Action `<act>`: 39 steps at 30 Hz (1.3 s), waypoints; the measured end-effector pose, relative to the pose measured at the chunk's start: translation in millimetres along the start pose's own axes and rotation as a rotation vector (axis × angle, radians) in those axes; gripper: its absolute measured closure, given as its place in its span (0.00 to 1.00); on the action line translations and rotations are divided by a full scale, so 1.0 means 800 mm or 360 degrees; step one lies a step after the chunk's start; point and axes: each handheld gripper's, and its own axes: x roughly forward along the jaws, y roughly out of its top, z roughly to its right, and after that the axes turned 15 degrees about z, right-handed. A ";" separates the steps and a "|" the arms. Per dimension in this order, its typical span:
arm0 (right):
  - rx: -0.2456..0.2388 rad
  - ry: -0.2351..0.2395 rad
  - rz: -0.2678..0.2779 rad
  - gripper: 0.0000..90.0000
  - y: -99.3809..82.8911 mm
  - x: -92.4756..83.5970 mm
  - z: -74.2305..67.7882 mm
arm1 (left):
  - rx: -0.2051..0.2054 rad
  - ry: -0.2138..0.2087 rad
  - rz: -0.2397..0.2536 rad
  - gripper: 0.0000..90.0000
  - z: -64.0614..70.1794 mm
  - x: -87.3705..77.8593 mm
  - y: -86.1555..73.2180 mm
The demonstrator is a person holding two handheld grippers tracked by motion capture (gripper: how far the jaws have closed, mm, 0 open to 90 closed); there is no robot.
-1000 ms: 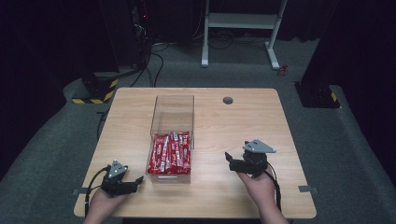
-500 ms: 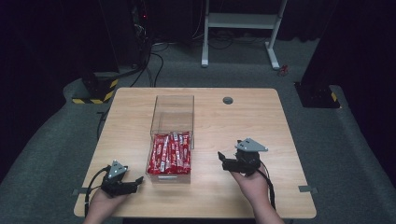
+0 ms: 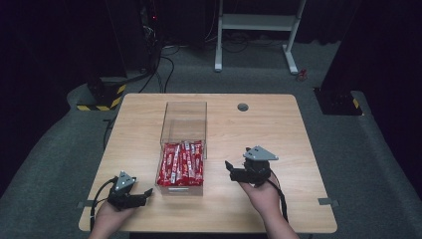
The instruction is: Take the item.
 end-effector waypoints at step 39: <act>-0.0032 0.0148 0.0039 0.15 0.015 0.024 -0.043 | -0.0001 -0.0001 0.0006 0.22 0.001 -0.002 -0.001</act>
